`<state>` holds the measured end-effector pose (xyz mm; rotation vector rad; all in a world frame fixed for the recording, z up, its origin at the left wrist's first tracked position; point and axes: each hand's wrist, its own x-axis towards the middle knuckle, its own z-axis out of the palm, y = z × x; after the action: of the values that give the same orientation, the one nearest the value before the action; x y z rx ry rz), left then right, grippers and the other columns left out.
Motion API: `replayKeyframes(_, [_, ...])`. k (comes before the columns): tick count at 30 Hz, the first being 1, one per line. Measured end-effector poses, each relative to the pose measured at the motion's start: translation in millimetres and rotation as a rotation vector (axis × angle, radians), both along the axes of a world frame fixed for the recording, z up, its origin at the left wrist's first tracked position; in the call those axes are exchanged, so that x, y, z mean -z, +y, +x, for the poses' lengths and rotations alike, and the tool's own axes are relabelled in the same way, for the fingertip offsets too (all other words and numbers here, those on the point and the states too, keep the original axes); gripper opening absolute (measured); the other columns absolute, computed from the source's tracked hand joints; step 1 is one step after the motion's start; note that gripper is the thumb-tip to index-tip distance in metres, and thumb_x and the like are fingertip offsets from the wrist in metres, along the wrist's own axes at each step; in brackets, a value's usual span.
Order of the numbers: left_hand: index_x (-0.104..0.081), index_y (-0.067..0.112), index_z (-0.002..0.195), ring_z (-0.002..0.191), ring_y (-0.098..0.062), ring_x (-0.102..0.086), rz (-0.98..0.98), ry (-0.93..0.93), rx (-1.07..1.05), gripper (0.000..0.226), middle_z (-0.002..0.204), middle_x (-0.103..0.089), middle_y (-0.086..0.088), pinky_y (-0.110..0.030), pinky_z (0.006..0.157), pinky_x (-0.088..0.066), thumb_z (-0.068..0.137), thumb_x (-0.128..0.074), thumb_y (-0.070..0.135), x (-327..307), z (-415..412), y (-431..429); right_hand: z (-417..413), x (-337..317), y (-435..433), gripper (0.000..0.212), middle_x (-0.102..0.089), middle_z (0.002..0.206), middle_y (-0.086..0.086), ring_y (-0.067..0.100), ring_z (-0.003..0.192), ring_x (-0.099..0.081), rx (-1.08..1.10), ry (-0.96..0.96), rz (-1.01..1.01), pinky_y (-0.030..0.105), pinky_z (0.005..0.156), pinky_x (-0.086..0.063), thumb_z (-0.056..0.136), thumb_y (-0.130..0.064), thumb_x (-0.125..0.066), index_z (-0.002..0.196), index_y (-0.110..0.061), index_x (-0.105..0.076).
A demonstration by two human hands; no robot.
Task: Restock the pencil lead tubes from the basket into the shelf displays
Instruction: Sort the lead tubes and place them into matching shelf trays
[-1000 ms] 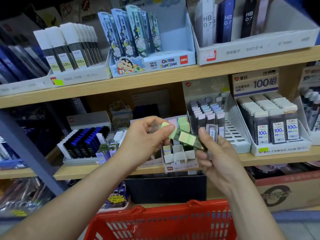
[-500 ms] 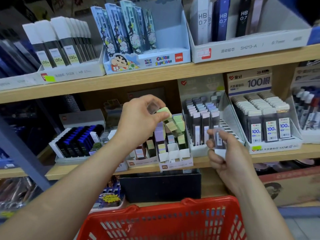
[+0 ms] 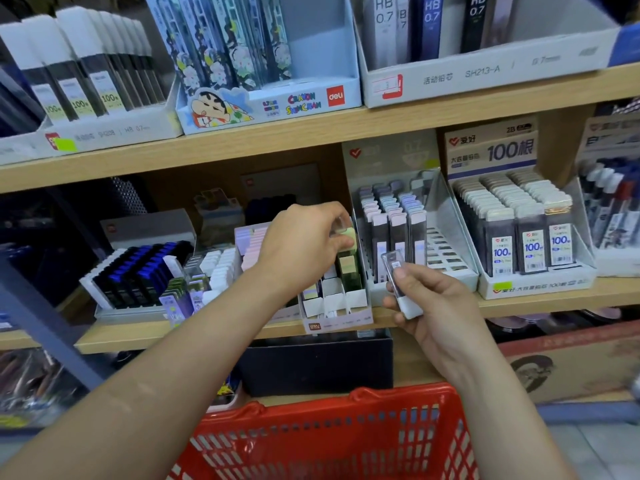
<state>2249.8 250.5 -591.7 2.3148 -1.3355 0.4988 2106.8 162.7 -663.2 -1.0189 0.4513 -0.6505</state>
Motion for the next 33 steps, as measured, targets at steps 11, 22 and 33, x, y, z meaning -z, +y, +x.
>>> replayKeyframes(11, [-0.065,0.021,0.103,0.096,-0.020,-0.057,0.169,-0.244,0.001,0.015,0.102,-0.060,0.002,-0.032,0.069,-0.046,0.091,-0.060,0.030,10,6,-15,1,4,-11,0.019,-0.065,0.070,0.002,0.013,0.057,-0.053,-0.039,-0.041,-0.046,0.019,0.050,-0.044,0.087,0.004,-0.063,0.099,-0.009,-0.071])
replayKeyframes(22, [-0.064,0.021,0.107,0.094,-0.021,-0.061,0.179,-0.272,-0.035,0.020,0.100,-0.068,0.001,-0.032,0.070,-0.048,0.093,-0.056,0.034,11,10,-10,2,8,-10,0.019,-0.070,0.084,0.008,0.022,0.081,-0.060,-0.065,-0.073,-0.013,0.034,0.074,-0.050,0.074,-0.018,-0.071,0.090,-0.010,-0.079])
replayKeyframes(33, [-0.061,0.015,0.099,0.058,-0.009,-0.049,-0.208,0.885,0.263,0.014,0.076,-0.064,-0.002,-0.021,0.048,-0.039,0.099,-0.051,0.025,-18,-18,22,3,-13,5,0.024,-0.073,0.075,0.004,0.020,0.070,-0.073,-0.131,-0.100,-0.108,0.029,0.055,-0.055,0.070,-0.021,-0.072,0.091,-0.009,-0.073])
